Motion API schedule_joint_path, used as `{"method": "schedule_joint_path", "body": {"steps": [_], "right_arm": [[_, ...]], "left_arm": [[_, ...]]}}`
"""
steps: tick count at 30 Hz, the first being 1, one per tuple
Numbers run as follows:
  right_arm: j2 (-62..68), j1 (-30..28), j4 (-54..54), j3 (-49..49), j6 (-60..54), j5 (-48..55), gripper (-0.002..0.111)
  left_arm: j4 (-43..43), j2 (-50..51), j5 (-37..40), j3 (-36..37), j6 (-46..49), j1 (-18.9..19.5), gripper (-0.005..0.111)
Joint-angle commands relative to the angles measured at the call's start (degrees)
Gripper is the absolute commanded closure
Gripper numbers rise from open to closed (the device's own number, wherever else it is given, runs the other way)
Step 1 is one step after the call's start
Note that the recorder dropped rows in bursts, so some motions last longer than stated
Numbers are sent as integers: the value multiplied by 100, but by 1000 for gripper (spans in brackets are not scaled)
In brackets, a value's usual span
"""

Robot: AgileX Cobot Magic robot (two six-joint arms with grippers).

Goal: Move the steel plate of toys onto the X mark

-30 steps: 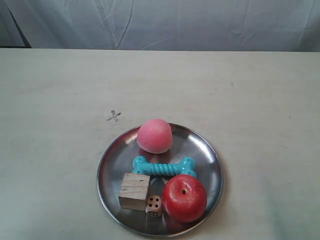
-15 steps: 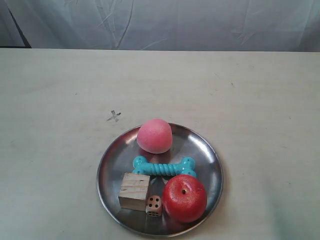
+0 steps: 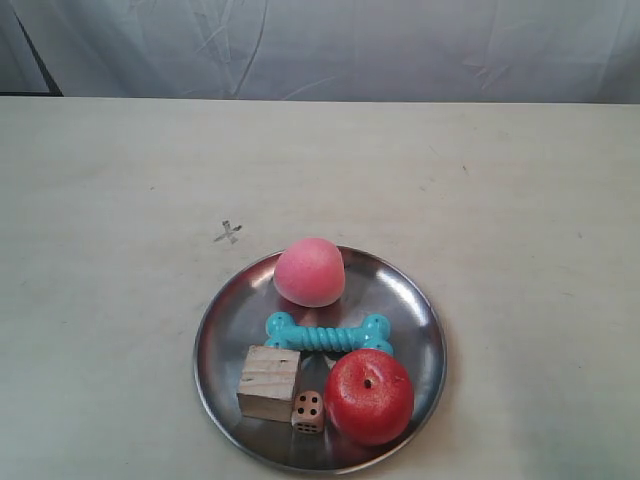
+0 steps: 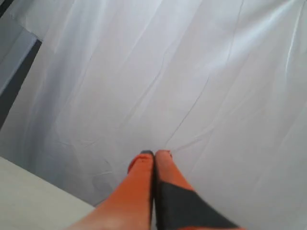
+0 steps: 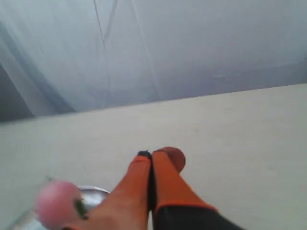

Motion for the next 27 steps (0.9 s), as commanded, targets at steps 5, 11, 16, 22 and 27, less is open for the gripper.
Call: {"method": "schedule_joint_path", "body": {"steps": [5,11,16,22,27], "right_arm": [[-36,-21,2248,21,158,-682,108],[-36,-21,2248,21,158,-716,108],[-36,-21,2232,-64,158,-781,109],[1432,-21,990,-1107,146,-437,109],[3830,-21,-643,-2682,146,304,109]], "left_arm": [[-1071,-34,-20,16,-71,-14,107],[-1111,-34,9,16,-71,-14,107],[-1145,-34,209,-50,-71,-14,107],[-1176,977,457,-994,526,-14,107],[-346,2746,1566,-2372,1149,-14,107]]}}
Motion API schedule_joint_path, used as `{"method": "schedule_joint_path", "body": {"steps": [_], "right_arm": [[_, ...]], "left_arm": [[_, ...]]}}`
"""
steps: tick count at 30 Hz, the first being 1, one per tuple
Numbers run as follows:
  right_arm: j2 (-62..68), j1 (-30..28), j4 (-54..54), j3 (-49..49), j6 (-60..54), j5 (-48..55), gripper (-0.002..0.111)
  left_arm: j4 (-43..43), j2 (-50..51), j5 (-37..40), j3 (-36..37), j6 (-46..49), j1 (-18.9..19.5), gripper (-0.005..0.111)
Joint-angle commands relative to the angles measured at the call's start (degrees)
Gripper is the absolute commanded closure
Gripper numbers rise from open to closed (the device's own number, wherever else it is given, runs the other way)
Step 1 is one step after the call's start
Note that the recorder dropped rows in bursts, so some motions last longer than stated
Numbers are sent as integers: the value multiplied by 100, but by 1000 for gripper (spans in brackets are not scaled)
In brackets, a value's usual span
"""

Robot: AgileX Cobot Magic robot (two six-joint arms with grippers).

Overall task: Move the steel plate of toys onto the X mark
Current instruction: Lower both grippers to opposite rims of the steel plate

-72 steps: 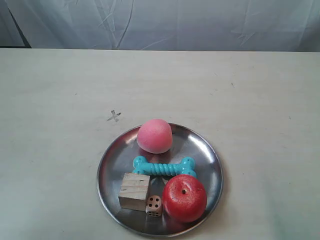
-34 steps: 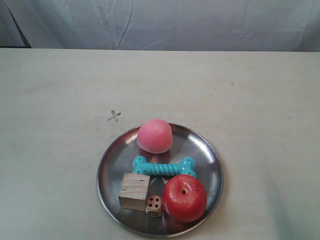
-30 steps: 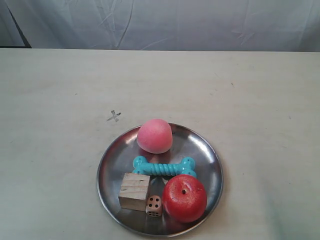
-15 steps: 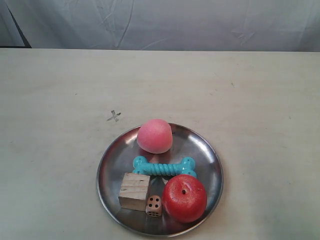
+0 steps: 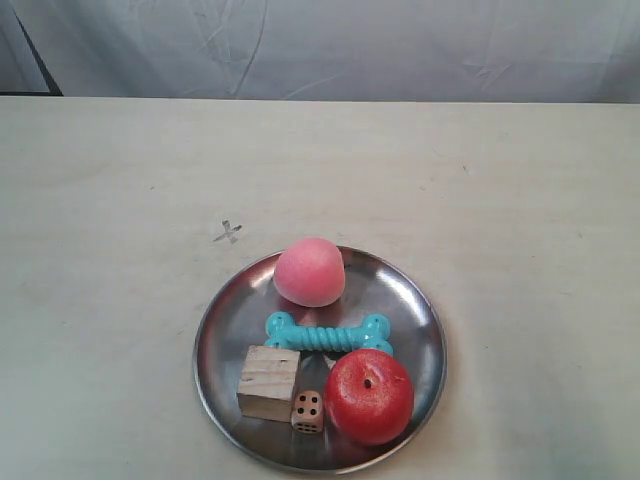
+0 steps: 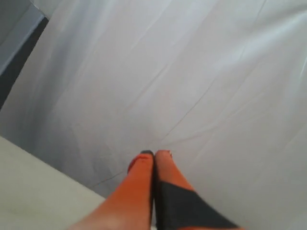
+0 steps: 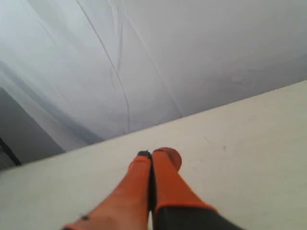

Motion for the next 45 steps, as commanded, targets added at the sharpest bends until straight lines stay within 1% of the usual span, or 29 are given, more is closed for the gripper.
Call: {"method": "schedule_joint_path", "body": {"steps": [1,2,5,7,8,11,12,14,16,19,20,21,22,24,25,28,31,34,37,40,45], "right_arm": [[2035,-21,-1363,-1423,-9,823,109],[2524,-21,-1501,-1796,-9,1130,109],[3910,-21,-1726,-2832,0,2183,109],[4702,-21,-1755,-3303,0,2848,109],[4982,-21,-1755,-3418,0,3019,109],[5763,-21,-1744,-3512,0,3304,109],[5994,-21,-1731,-3488,0,3397,109],[6353,-21,-1539,-3373,-32,3533,102],[6582,-21,-1130,-3148,-257,3498,88],[6729,-21,-195,-2641,-786,3063,63],[6729,-21,198,-2440,-930,2855,57],[6729,-21,443,-2288,-1029,2681,53],[6717,-21,900,-1943,-1130,2496,52],[6717,-21,1368,-1546,-1311,2454,52],[6717,-21,1480,-1430,-1391,2454,52],[6717,-21,2642,-955,-2277,2421,52],[6717,-21,3326,-643,-2810,2201,52],[6717,-11,3931,-544,-3262,2172,52],[6730,191,4290,-536,-3478,2031,52],[6730,537,4419,-536,-3478,1666,52],[6730,879,4618,-536,-3478,1460,52]], "left_arm": [[1025,1661,1278,-1316,402,-14,107],[1422,2114,1806,-1700,402,-14,107],[2087,3486,3530,-2750,586,-14,107],[2077,4267,4446,-3316,1056,-14,107],[2014,4671,4829,-3567,1213,-14,107],[1515,5649,5416,-4031,1539,-14,107],[1354,5945,5453,-4114,1666,-14,107],[922,6492,5522,-4198,2116,-14,105],[464,6933,5645,-4219,2645,-14,100],[-277,7561,5849,-4219,3378,-14,86],[-465,7767,5914,-4219,3576,-14,80],[-609,7971,5967,-4219,3705,-14,74],[-783,8337,6021,-4219,3912,-14,65],[-1085,8738,6150,-4219,4225,-14,60],[-1241,8853,6165,-4219,4386,-14,59],[-1931,9218,6168,-4236,5031,-14,59],[-2001,9450,6072,-4305,5047,-14,59],[-2097,9512,6049,-4334,5118,-38,59],[-2144,9512,6023,-4334,5138,-38,59],[-2133,9512,5945,-4334,5138,-214,59],[-1869,9512,5681,-4334,5021,-542,59]]}}
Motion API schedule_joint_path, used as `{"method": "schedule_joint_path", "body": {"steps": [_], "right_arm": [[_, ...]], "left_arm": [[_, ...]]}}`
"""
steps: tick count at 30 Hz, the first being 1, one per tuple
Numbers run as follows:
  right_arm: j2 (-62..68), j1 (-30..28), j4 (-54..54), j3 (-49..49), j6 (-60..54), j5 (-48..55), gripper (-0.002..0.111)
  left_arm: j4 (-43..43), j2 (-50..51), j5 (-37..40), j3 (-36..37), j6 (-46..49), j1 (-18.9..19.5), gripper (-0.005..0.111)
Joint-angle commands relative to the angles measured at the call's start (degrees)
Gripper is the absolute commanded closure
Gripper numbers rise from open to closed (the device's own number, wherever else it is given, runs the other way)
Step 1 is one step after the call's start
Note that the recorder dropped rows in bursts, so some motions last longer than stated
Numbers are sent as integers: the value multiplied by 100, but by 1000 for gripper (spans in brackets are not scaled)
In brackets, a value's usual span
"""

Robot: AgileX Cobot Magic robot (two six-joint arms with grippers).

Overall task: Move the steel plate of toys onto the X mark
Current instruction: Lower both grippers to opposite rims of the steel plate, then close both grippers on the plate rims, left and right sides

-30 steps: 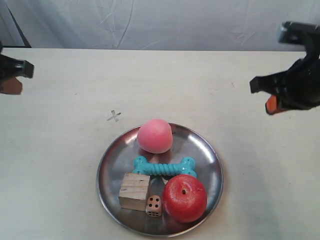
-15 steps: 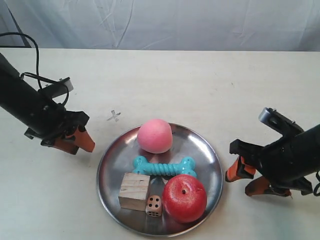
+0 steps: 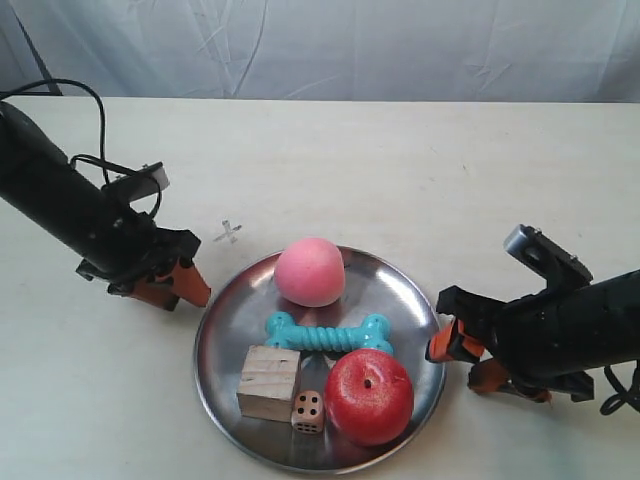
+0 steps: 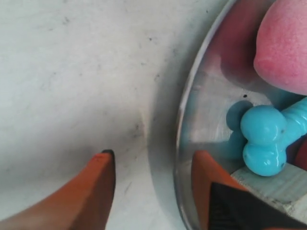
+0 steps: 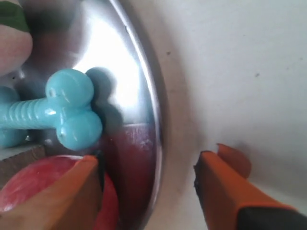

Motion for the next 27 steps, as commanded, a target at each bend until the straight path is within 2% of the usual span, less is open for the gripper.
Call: {"method": "schedule_joint_path", "body": {"steps": [1,8,16,21,27], "right_arm": [[7,277,141,18,-68,-268,52],[7,514,409,18,-68,-588,52],[7,529,453,18,-68,-611,52],[7,529,463,18,-68,-490,52],[117,529,463,18,-56,-565,52]], "left_arm": [[147,-16,-194,-26,-109,-281,59],[162,-16,-329,-26,-151,-570,59],[271,-16,-421,-26,-365,-797,59],[684,-16,-439,-26,-722,-973,59],[722,-16,-451,-26,-837,-1022,59]]}}
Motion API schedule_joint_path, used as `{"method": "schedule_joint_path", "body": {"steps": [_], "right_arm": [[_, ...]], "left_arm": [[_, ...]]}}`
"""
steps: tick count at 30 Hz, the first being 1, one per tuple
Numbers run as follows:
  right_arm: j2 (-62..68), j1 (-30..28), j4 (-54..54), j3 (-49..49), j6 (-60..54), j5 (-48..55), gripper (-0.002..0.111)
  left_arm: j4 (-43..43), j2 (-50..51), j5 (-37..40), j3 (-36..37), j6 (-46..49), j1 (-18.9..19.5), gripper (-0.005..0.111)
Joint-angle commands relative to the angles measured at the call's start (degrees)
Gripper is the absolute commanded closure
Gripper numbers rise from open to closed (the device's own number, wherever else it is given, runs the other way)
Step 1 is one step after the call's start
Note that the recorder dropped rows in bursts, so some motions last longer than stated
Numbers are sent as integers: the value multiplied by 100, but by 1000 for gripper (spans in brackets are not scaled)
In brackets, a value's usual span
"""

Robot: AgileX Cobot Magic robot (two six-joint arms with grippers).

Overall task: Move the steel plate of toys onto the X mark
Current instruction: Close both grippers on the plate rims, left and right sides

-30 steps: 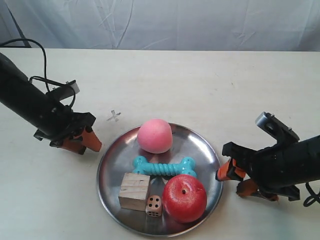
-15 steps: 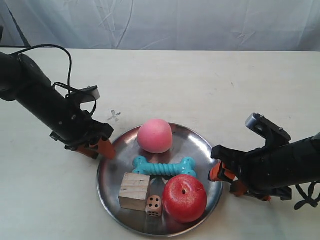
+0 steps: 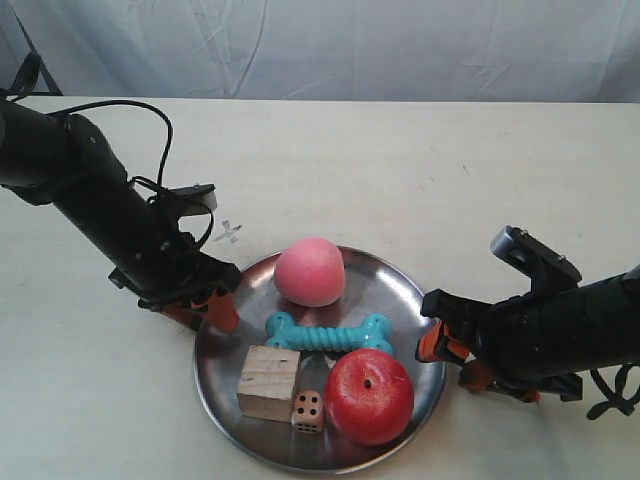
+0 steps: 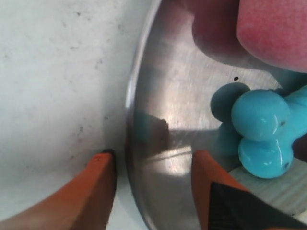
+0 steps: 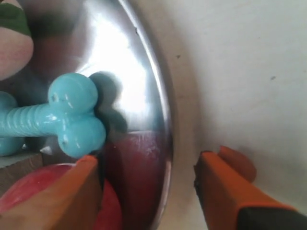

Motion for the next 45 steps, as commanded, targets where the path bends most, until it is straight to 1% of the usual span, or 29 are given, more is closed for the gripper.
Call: {"method": "schedule_joint_path", "body": {"steps": [1,5,12,14,16,18,21,24,25,28,29,33,39,45], "right_arm": [[184,17,46,11,-35,-40,52],[621,17,191,11,-166,-49,52],[1375,17,1844,11,-1890,445,52],[1562,17,1894,11,-2155,572,53],[1680,17,1894,11,-2184,599,55],[1772,17,1894,11,-2204,577,62],[1905,17,1894,11,-2208,585,80],[1929,17,1894,11,-2208,610,102],[1929,17,1894,11,-2208,610,109],[1929,17,1894,11,-2235,736,108],[1929,17,1894,11,-2235,811,108],[1929,17,1894,11,-2223,1116,108],[1929,17,1894,11,-2159,1219,108],[1929,17,1894,0,-2159,1287,109]], "left_arm": [[74,-16,-54,-4,-87,-54,59],[25,-16,-54,-4,-77,-54,59],[25,-16,-54,-4,-77,-54,59],[25,-16,-54,-4,-77,-54,59],[25,-16,-54,-4,-77,-54,59],[25,-16,-54,-4,-53,-54,59],[25,-16,-54,-4,-9,-54,64],[16,-16,-54,-4,41,-54,79],[-3,-16,-54,-4,127,-54,87],[-133,-16,-28,-4,300,-54,103],[-171,-16,-28,-4,332,-54,107],[-339,-16,42,-4,372,-54,107],[-386,-16,276,-4,361,-54,107],[255,-16,857,-231,-104,-54,107]]}}
